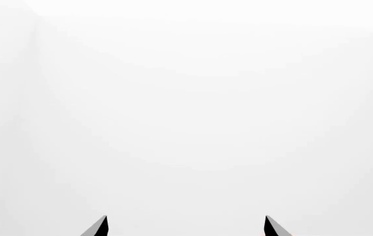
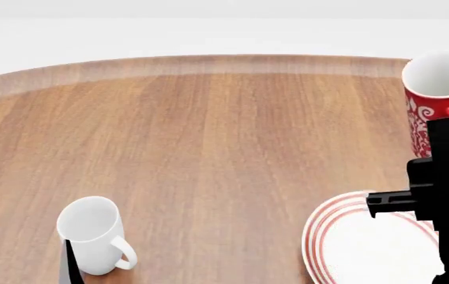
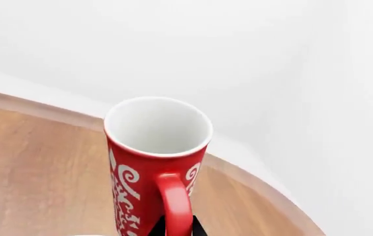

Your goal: Pick up the red mug and put it on the plate

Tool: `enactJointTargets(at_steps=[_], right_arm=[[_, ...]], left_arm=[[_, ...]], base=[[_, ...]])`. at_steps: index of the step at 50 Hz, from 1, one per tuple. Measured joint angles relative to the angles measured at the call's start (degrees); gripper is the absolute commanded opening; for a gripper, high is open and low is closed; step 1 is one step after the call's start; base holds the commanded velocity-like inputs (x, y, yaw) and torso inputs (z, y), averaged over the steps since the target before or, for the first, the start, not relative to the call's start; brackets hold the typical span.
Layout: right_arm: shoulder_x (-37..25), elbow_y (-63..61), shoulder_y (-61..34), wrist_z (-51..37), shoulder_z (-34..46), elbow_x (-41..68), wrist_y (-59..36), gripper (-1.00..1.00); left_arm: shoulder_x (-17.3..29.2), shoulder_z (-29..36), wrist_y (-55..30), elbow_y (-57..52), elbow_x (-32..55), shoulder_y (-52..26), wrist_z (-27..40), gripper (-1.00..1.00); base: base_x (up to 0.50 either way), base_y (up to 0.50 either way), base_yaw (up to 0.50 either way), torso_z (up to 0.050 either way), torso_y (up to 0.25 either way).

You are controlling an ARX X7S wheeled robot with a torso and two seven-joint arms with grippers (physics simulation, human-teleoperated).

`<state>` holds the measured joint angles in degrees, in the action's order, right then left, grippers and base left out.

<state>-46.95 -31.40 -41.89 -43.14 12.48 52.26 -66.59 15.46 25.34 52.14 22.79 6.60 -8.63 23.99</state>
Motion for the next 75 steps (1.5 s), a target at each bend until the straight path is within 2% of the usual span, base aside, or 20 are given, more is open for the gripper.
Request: enactJointTargets(at_steps=[25, 45, 57, 75], right_arm=[[-2.2, 20.2, -8.9, 25.1, 7.5, -6.8, 14.9, -1.00], [-1.9, 32.9, -8.7, 41.1, 15.1, -15.3, 29.4, -1.00], [-0.1, 39.3, -6.4, 43.6, 15.3, -16.7, 35.6, -1.00], [1.1, 40.9, -5.4, 41.9, 14.1, -16.4, 36.9, -1.00]], left_arm=[[0.0, 0.0, 0.2, 0.1, -0.2, 0.0, 0.3, 1.00], [0.0, 0.0, 0.3, 0.2, -0.6, -0.1, 0.5, 1.00], [0.1, 0.0, 0.3, 0.2, -0.8, -0.1, 0.7, 1.00], [0.1, 0.1, 0.4, 0.3, -0.8, -0.1, 0.8, 1.00]], base=[[0.00, 0.00, 0.00, 0.000, 0.000], [0.00, 0.00, 0.00, 0.000, 0.001], [0.00, 0.00, 0.00, 0.000, 0.000], [0.00, 0.00, 0.00, 0.000, 0.001]])
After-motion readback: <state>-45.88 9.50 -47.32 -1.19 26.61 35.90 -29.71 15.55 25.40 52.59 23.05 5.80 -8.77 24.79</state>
